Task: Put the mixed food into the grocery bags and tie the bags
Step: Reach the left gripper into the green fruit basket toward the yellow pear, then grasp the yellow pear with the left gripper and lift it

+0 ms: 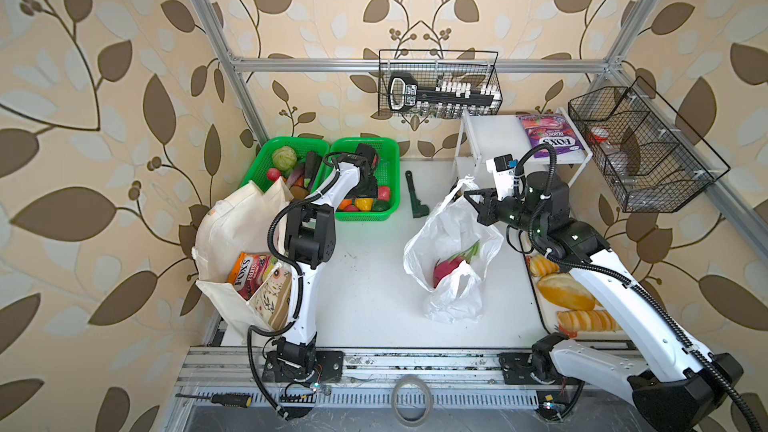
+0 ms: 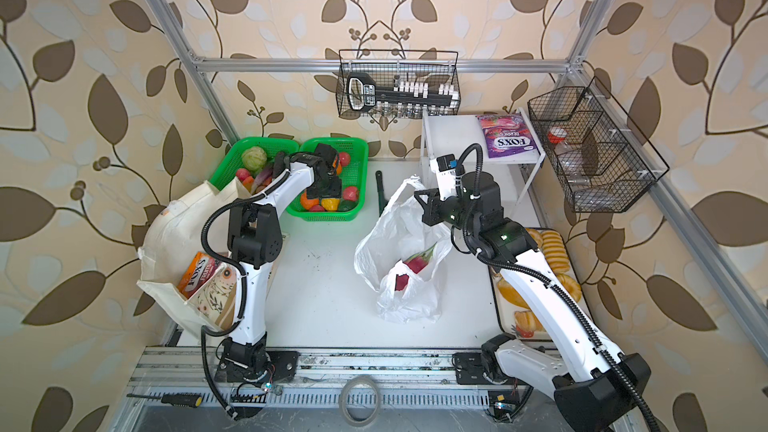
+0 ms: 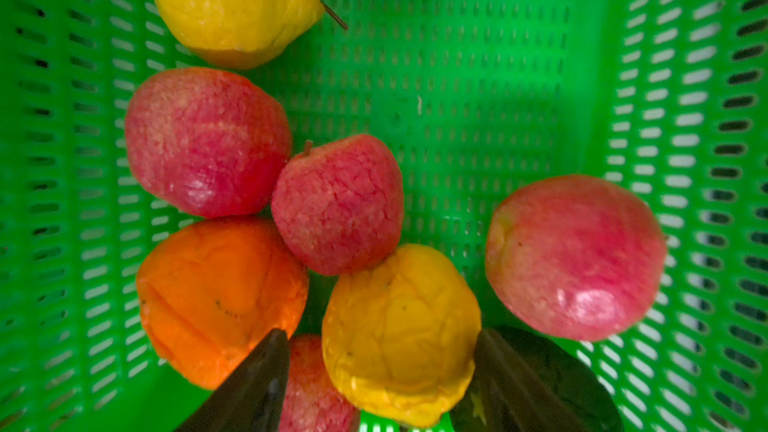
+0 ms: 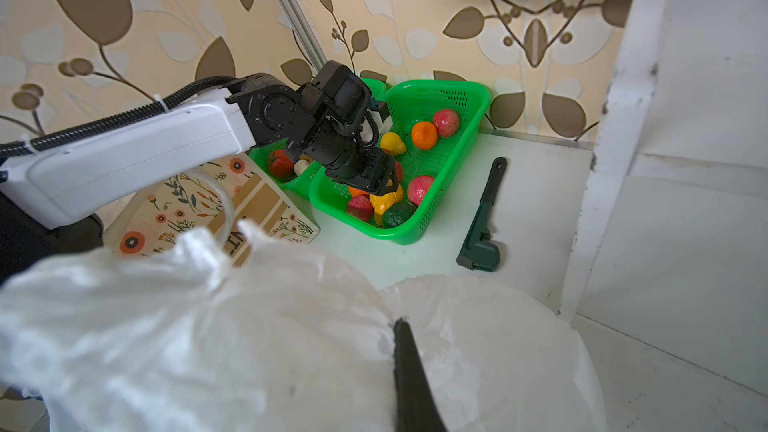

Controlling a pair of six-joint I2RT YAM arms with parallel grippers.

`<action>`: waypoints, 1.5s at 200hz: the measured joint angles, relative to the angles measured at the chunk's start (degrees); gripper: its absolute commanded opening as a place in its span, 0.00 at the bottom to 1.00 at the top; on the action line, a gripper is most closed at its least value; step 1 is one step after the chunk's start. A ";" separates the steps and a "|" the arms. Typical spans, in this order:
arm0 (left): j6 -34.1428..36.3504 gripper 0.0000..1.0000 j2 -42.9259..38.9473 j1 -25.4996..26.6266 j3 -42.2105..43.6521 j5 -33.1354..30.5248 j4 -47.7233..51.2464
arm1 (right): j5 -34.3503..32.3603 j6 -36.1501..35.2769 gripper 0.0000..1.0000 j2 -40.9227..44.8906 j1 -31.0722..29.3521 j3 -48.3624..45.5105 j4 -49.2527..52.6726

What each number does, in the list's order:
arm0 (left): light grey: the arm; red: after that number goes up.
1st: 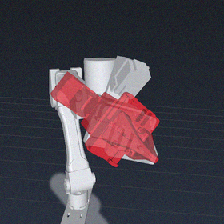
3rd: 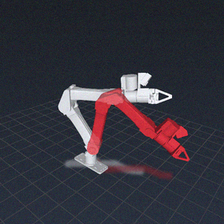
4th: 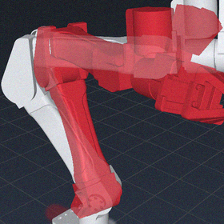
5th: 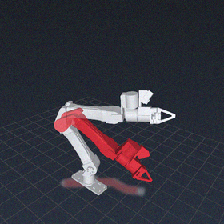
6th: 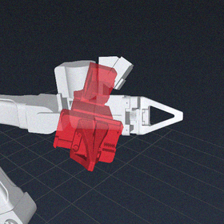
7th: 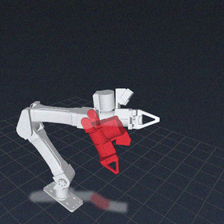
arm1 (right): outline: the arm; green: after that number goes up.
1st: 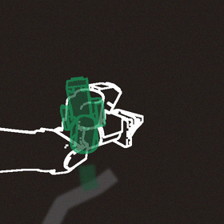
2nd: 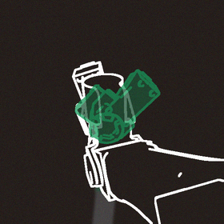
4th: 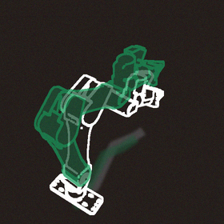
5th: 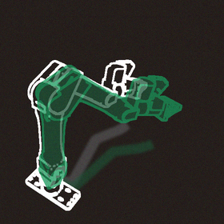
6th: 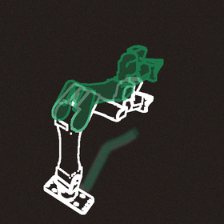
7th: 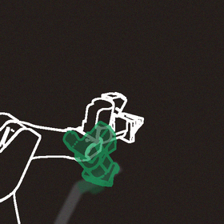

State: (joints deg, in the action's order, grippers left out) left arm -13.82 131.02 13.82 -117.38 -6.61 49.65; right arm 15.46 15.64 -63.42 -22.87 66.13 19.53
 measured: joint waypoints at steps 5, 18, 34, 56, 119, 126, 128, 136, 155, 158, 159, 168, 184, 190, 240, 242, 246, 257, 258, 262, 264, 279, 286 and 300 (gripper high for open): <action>0.20 0.72 0.48 -0.09 -0.33 0.22 -0.04 | 0.02 0.00 0.00 0.00 0.00 0.00 0.00; 0.55 0.75 1.22 -0.31 -0.61 0.63 0.07 | 0.17 0.00 0.00 0.00 0.00 0.00 0.00; 1.16 0.76 1.86 -0.33 -0.63 1.49 0.31 | 0.22 0.00 0.00 -0.07 0.00 0.00 -0.02; 1.81 0.75 2.58 -0.31 -0.68 2.23 0.70 | 0.39 0.02 0.00 -0.35 0.00 0.00 -0.02; 3.69 0.49 2.84 -0.31 -1.03 3.52 2.34 | 1.07 0.85 0.00 -0.96 0.00 0.00 -0.02; 3.69 0.49 2.71 -0.33 -1.03 3.69 2.47 | 1.09 0.92 0.00 -0.96 0.00 0.00 -0.02; 3.72 0.49 2.67 -0.33 -1.03 3.74 2.56 | 1.07 0.94 0.00 -0.96 0.00 0.00 -0.02; 3.69 0.50 2.25 -0.33 -1.03 4.07 2.93 | 1.07 1.20 0.00 -1.03 0.00 0.00 -0.04; 3.58 0.50 -1.01 -0.31 -0.52 5.97 3.17 | 1.09 1.86 0.00 -1.31 0.22 0.00 -0.04; 3.58 0.50 -1.86 -0.31 -0.26 6.36 3.13 | 1.07 1.95 0.00 -1.40 0.26 0.00 -0.04; 3.54 0.50 -2.45 -0.31 -0.02 6.64 3.06 | 1.09 2.01 0.00 -1.42 0.33 0.00 -0.04; 3.30 0.50 -6.25 -0.31 2.08 8.20 2.25 | 1.11 2.56 0.00 -1.60 0.72 0.00 -0.09; 2.89 0.49 -15.23 -0.31 6.71 11.26 0.68 | 1.27 3.58 0.00 -1.92 1.81 0.00 -0.31; 2.60 0.49 -18.56 -0.31 8.22 12.31 -0.24 | 1.33 4.02 0.00 -2.08 2.23 0.00 -0.46; -0.85 0.48 -43.71 1.68 22.23 22.08 -10.95 | 1.95 7.21 0.00 -3.58 4.33 0.00 -1.25; -0.98 0.48 -44.39 1.97 22.93 22.25 -11.47 | 1.95 7.28 0.00 -3.65 4.35 0.00 -1.25; -1.18 0.47 -45.92 2.67 24.28 23.12 -12.28 | 1.99 7.43 0.00 -3.76 4.39 0.00 -1.31; -1.36 0.47 -49.27 5.22 27.78 24.37 -14.58 | 2.12 7.89 0.00 -4.00 4.42 0.00 -1.36; -1.38 0.47 -49.66 5.57 28.17 24.57 -14.84 | 2.12 7.93 0.00 -4.04 4.42 0.00 -1.36; -1.40 0.47 -50.64 6.64 29.22 24.65 -15.58 | 2.14 8.13 0.00 -4.11 4.42 0.00 -1.38; -1.42 0.47 -51.15 7.21 29.83 24.76 -16.04 | 2.14 8.22 0.00 -4.13 4.42 0.00 -1.40; -1.42 0.46 -55.06 12.37 34.47 26.38 -20.00 | 2.19 8.70 0.00 -4.28 4.55 0.00 -1.55; -1.40 0.45 -56.48 14.56 36.20 27.10 -21.57 | 2.19 8.87 0.00 -4.28 4.59 0.00 -1.68; -1.40 0.44 -58.77 19.04 39.21 27.96 -25.14 | 2.21 9.27 0.00 -4.28 4.61 0.00 -1.84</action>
State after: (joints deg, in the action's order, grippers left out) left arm -15.22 72.25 32.86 -78.17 21.34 24.51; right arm 17.67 24.91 -67.70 -18.26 66.13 17.69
